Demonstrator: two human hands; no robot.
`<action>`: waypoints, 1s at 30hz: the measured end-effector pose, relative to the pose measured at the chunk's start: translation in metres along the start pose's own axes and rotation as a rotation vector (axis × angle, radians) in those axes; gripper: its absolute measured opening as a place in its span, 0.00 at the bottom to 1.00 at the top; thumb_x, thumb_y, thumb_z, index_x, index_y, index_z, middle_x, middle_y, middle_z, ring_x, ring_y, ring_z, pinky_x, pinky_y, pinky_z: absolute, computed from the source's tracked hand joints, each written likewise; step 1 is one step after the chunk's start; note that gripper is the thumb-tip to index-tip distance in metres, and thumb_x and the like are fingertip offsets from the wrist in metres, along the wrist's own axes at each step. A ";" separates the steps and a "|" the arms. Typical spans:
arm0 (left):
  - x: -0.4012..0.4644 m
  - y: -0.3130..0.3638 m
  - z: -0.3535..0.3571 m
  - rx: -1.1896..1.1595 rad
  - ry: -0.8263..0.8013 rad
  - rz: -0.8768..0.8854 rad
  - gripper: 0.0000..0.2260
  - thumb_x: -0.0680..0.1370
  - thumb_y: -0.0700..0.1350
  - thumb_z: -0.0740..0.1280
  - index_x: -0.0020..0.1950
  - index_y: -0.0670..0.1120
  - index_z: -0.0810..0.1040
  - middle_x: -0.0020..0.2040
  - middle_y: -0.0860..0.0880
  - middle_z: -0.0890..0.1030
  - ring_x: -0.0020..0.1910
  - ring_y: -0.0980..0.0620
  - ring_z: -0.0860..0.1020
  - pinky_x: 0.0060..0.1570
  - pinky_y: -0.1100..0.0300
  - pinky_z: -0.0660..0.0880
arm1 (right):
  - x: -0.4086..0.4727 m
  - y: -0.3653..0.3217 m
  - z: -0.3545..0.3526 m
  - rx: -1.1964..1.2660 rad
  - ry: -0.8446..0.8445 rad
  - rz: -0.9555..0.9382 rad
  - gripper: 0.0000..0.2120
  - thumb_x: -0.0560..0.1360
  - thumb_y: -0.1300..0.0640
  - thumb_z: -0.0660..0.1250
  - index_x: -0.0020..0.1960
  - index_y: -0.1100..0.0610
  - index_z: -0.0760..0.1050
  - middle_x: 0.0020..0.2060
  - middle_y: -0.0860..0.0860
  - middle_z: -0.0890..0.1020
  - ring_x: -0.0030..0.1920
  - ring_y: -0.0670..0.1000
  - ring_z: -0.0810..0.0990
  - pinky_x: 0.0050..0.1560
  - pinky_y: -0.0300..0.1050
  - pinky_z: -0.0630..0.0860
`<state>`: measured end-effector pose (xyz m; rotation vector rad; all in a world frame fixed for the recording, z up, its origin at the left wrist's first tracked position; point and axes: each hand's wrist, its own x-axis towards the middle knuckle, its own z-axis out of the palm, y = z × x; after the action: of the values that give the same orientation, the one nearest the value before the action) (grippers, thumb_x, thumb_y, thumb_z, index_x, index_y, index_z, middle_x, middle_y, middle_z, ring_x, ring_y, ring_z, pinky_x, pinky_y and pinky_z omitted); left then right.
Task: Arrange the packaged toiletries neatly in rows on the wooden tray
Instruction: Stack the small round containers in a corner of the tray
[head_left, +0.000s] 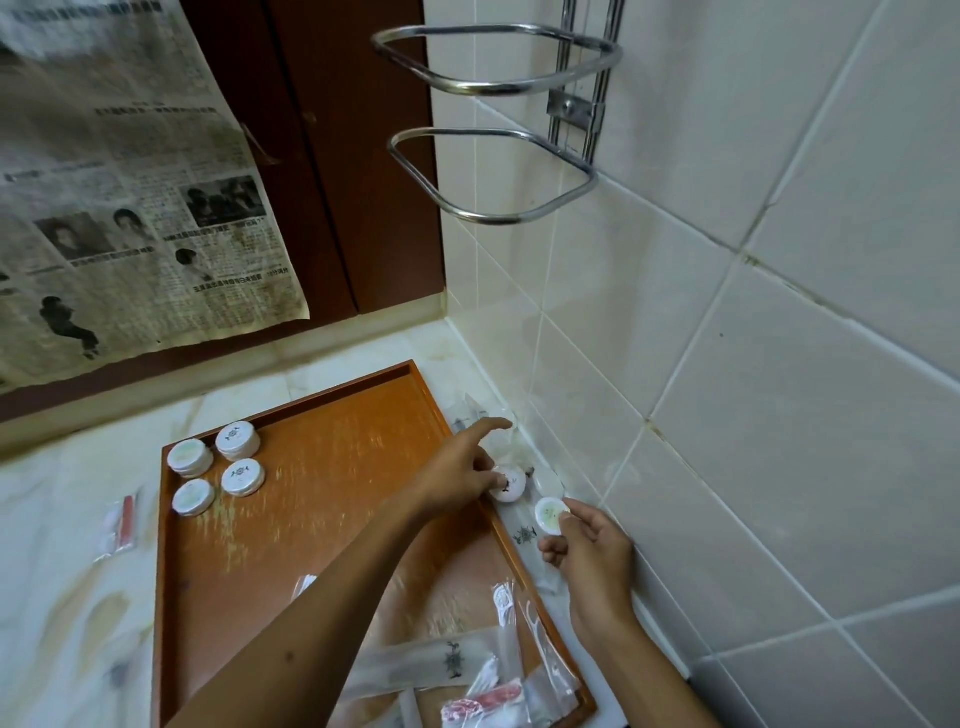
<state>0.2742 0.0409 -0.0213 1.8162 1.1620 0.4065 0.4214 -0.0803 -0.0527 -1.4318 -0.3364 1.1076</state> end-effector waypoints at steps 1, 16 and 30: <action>-0.002 0.000 -0.001 -0.035 0.014 -0.013 0.26 0.75 0.39 0.72 0.70 0.55 0.69 0.42 0.46 0.81 0.42 0.51 0.81 0.42 0.62 0.78 | 0.000 0.000 0.000 0.008 -0.014 0.007 0.10 0.78 0.68 0.62 0.53 0.57 0.78 0.33 0.56 0.83 0.30 0.50 0.80 0.31 0.41 0.77; -0.087 -0.070 -0.014 0.348 0.291 -0.209 0.10 0.75 0.37 0.68 0.50 0.48 0.85 0.51 0.52 0.85 0.47 0.56 0.80 0.49 0.61 0.76 | -0.018 0.003 0.053 -1.228 -0.721 -0.482 0.08 0.74 0.59 0.63 0.44 0.60 0.81 0.39 0.53 0.84 0.40 0.51 0.81 0.44 0.48 0.78; -0.152 -0.040 0.041 0.457 0.573 -0.380 0.18 0.74 0.56 0.66 0.33 0.43 0.77 0.32 0.48 0.78 0.33 0.50 0.74 0.34 0.56 0.65 | 0.013 0.000 0.113 -1.413 -0.985 -0.681 0.14 0.72 0.51 0.71 0.57 0.51 0.81 0.52 0.49 0.81 0.52 0.50 0.79 0.51 0.43 0.74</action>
<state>0.2036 -0.1026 -0.0478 1.8438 2.0967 0.4792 0.3409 -0.0011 -0.0361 -1.4933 -2.4704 0.8571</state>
